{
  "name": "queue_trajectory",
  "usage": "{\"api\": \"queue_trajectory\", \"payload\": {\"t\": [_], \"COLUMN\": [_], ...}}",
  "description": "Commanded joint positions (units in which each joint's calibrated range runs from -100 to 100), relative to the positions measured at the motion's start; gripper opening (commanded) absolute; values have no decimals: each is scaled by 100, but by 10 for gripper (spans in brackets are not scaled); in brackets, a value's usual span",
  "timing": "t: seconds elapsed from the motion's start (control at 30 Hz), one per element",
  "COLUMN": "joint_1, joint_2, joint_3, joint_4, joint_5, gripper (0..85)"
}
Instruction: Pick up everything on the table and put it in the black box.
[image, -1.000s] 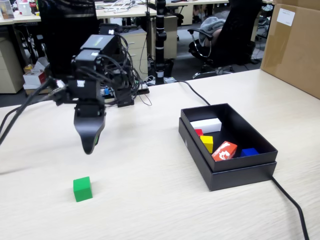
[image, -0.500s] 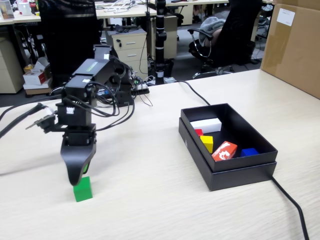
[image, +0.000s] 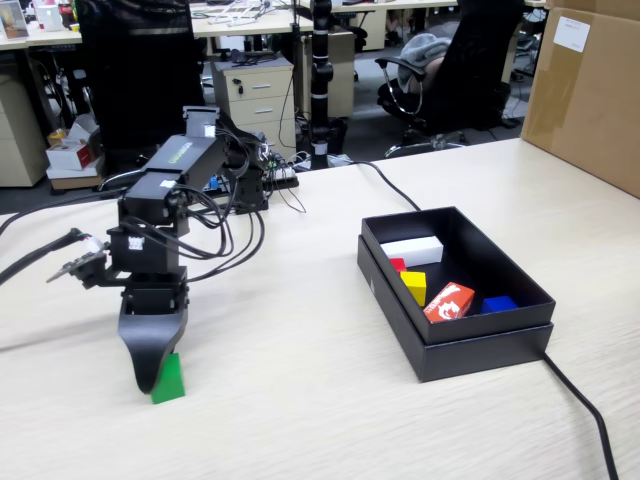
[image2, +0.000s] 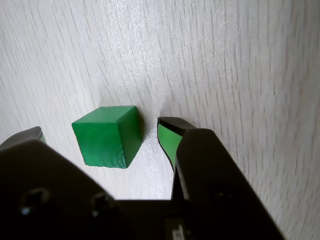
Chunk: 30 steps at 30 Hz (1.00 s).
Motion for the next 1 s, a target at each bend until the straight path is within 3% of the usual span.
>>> {"api": "queue_trajectory", "payload": {"t": [0.0,0.37,0.57,0.77,0.83,0.87,0.97], "joint_1": [29,93,122,122,112,93,93], "joint_2": [-121,-6,-18,-18,-6,-18,-282], "joint_3": [406,351,351,342,351,370,342], "joint_4": [183,183,88,-77,-103,-103,-319], "joint_5": [-63,-127,-171,-195,-176,-156,-107], "gripper": [447,418,259,231,153,61,32]}}
